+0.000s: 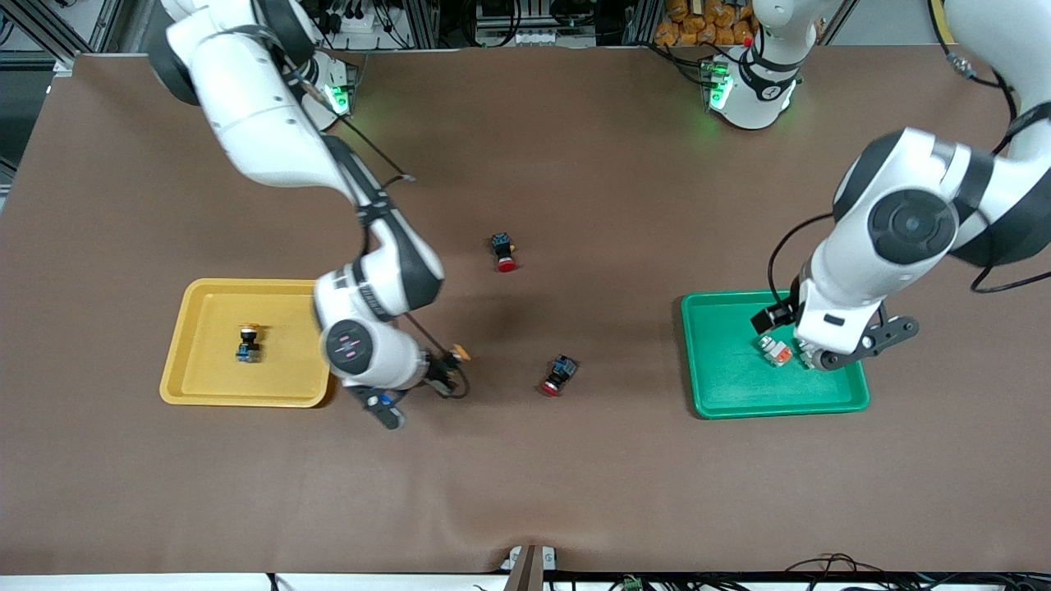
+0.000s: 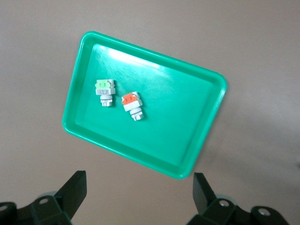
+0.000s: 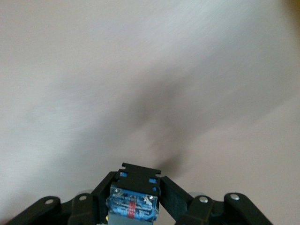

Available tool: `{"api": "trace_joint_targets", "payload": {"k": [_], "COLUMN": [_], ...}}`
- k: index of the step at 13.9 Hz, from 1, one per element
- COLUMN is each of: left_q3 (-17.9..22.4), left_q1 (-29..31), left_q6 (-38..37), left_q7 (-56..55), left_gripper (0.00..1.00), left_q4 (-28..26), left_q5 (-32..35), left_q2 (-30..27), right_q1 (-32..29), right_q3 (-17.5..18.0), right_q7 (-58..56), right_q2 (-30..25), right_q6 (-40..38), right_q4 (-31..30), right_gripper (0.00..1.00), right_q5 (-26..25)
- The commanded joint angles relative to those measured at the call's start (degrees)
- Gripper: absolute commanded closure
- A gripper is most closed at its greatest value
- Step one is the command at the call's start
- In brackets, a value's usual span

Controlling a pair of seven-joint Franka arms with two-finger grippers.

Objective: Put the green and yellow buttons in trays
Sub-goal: 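Release the orange button with the left gripper while the right gripper lifts, then place the blue button in the yellow tray while the left gripper withdraws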

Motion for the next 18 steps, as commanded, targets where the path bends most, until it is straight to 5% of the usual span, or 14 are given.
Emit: {"api": "trace_joint_targets", "payload": {"k": [1, 4, 10, 11, 12, 13, 18], "left_q3": [-3.76, -5.88, -7.12, -6.33, -4.24, -1.17, 32.04], "left_q1": [0.32, 0.32, 0.49, 0.49, 0.06, -0.90, -16.53], "left_q6": [-5.69, -10.71, -13.62, -13.18, -12.92, -12.92, -12.83], "left_q7": [3.39, 7.43, 12.17, 14.37, 16.82, 20.59, 36.17], "left_gripper": [0.00, 0.00, 0.00, 0.00, 0.00, 0.00, 0.00], "left_q4": [5.15, 7.79, 12.98, 12.99, 13.08, 12.99, 12.46], "left_q5": [0.27, 0.27, -1.21, -1.48, -2.53, -4.89, -26.15], "left_q2": [-0.17, -0.35, -4.37, -5.52, -6.40, -9.37, -20.90], "right_q1": [-5.68, -13.85, -23.28, -23.37, -23.29, -23.11, -22.50], "right_q3": [0.87, 1.04, 1.05, 1.05, 1.05, 1.05, 1.92], "right_q7": [-15.28, -33.13, -54.70, -54.80, -54.71, -53.93, -54.36], "right_q2": [-3.60, -3.87, -2.38, -2.38, -2.38, -2.38, -3.25], "right_q6": [-7.56, -13.47, -8.84, -6.30, -5.32, -5.48, -8.46], "right_q4": [-2.15, -2.76, -7.93, -9.95, -10.75, -10.85, -8.58], "right_gripper": [1.00, 1.00, 1.00, 0.89, 0.23, 0.00, 0.00], "right_q5": [-0.67, -0.15, 0.73, 1.34, 1.61, 1.61, 1.70]}}
